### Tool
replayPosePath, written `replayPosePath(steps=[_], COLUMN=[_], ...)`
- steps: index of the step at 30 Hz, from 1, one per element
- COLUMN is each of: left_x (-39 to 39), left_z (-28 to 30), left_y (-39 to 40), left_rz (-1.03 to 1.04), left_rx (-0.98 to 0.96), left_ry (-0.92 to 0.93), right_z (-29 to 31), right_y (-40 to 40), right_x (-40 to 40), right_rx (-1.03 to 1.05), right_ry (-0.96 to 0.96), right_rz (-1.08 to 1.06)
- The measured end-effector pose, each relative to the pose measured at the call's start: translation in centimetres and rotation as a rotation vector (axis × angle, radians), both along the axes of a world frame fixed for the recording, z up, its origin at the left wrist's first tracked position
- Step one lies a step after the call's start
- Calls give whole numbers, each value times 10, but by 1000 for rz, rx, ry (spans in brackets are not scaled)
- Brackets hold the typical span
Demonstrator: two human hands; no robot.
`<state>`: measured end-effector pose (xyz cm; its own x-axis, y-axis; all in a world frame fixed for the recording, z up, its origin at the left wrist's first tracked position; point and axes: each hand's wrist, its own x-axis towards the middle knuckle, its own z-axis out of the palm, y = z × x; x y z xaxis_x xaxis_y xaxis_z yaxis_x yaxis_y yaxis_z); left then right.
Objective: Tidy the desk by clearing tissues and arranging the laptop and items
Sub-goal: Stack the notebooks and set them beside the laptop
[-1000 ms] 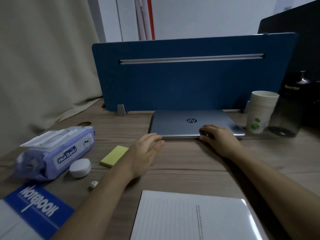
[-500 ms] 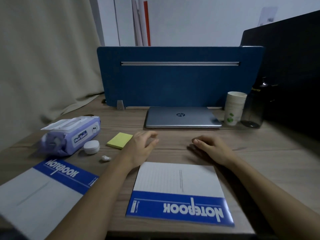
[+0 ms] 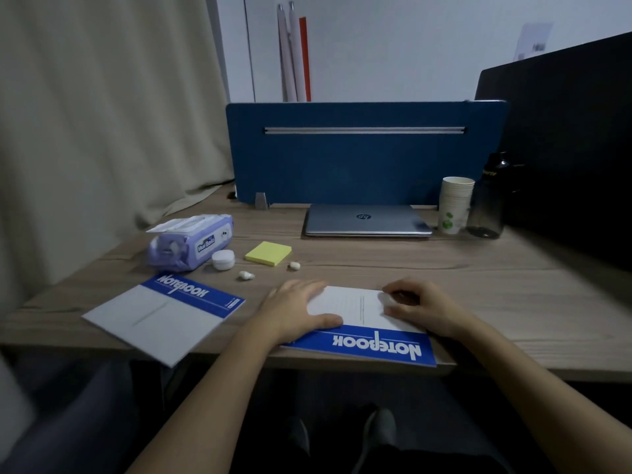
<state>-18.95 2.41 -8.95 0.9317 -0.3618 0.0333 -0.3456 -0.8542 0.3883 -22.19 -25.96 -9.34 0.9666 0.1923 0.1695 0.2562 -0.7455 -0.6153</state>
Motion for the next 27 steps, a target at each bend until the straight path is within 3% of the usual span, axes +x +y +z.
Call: replayPosePath(steps=[8,15,19,24,27], left_x=[-18,-26,-29,-20,-14], left_z=[2,4,0,-4,0], left_y=[6,4,3,5,10], left_rz=[-38,-2,77,154,157], left_rx=[63,32,-39,-200,-475], left_ry=[20,-19,-61,-29,90], right_z=[8,26,30,15,6], right_y=[16,36,41,43,40], right_x=[-28,-15,-5,-3,-4], right_rx=[-197,-242,-309,-222,-71], right_ry=[6,282,326,123,-7], right_rz=[-47,-191,-142,-162,-98])
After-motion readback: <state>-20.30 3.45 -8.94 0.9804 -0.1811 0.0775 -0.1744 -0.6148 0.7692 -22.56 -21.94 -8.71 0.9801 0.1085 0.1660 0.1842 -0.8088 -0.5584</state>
